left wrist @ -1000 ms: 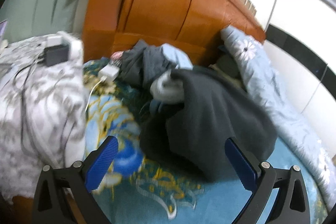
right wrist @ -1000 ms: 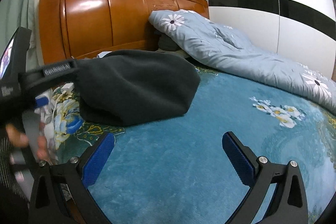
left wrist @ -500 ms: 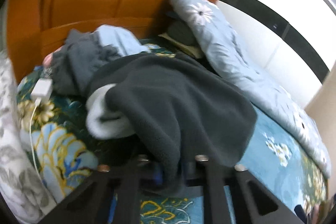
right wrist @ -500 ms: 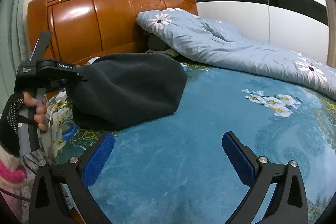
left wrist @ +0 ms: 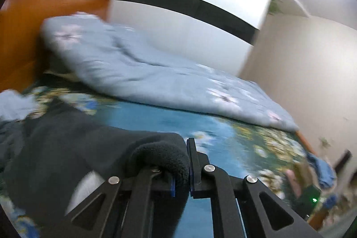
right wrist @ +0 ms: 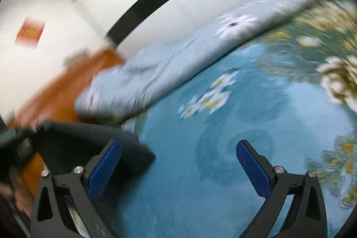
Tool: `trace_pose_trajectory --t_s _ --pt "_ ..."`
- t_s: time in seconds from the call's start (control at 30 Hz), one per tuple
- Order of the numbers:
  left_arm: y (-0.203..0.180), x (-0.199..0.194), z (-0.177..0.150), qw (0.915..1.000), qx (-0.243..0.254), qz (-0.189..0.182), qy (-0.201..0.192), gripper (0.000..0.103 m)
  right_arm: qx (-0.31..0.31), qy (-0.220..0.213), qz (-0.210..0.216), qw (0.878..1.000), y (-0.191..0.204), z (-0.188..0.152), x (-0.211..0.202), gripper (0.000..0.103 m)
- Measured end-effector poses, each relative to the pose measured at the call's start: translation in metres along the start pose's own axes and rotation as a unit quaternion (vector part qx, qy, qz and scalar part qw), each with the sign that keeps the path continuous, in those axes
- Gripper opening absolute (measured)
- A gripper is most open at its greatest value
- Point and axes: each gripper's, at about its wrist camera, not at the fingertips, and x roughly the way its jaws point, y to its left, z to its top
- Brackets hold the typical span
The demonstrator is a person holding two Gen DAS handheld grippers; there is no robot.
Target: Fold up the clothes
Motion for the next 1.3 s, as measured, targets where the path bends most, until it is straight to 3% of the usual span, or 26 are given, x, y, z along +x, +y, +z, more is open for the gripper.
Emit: trace_pose_trajectory --t_s 0.1,0.2,0.3,0.4,0.5,0.6,0.77,0.87,0.97,1.07,1.17,1.2,1.23,1.3 --pt "-0.052 0.029 -0.002 0.9972 0.037 -0.061 0.023 0.008 0.074 -0.055 -0.005 0.996 -0.031 0.027 -0.026 0.103" --pt "-0.099 0.062 -0.012 0.9906 0.071 -0.099 0.063 0.008 0.123 -0.102 -0.012 0.987 -0.056 0.046 -0.049 0.103" --pt "-0.127 0.104 -0.027 0.9835 0.090 -0.100 0.121 0.009 0.146 -0.144 -0.028 0.978 -0.071 0.061 -0.066 0.103" --pt "-0.133 0.144 -0.045 0.9765 0.091 -0.079 0.179 0.011 0.156 -0.164 -0.041 0.973 -0.082 0.068 -0.075 0.103" --pt "-0.118 0.167 -0.052 0.9683 0.043 -0.090 0.229 0.014 0.169 -0.165 -0.041 0.971 -0.094 0.072 -0.076 0.103" --pt "-0.106 0.163 -0.052 0.9610 0.010 -0.117 0.251 0.027 0.176 -0.147 -0.035 0.973 -0.098 0.072 -0.070 0.103" --pt "-0.090 0.099 -0.039 0.9631 0.038 -0.144 0.224 0.044 0.122 -0.108 0.019 0.986 -0.076 0.071 -0.059 0.103" --pt "-0.068 0.067 -0.032 0.9707 0.034 -0.143 0.190 0.052 0.020 -0.079 0.059 0.995 -0.034 0.069 -0.053 0.103" --pt "-0.043 0.057 -0.031 0.9720 0.007 -0.136 0.192 0.052 -0.093 -0.054 0.087 0.990 0.013 0.053 -0.048 0.103" --pt "-0.038 0.039 -0.030 0.9704 0.026 -0.139 0.196 0.052 -0.124 -0.036 0.110 0.986 0.028 0.037 -0.042 0.103" --pt "-0.039 0.008 -0.027 0.9784 0.090 -0.082 0.167 0.056 -0.126 -0.039 0.097 0.987 0.024 0.034 -0.042 0.103" --pt "-0.034 -0.003 -0.026 0.9821 0.100 -0.056 0.149 0.063 -0.133 -0.041 0.104 0.985 0.026 0.034 -0.045 0.103" --pt "-0.024 -0.012 -0.025 0.9860 0.100 -0.031 0.130 0.070 -0.147 -0.043 0.124 0.980 0.034 0.031 -0.050 0.103" --pt "0.011 -0.027 -0.028 0.9934 0.065 0.023 0.092 0.072 -0.189 -0.038 0.159 0.968 0.054 0.023 -0.054 0.103"
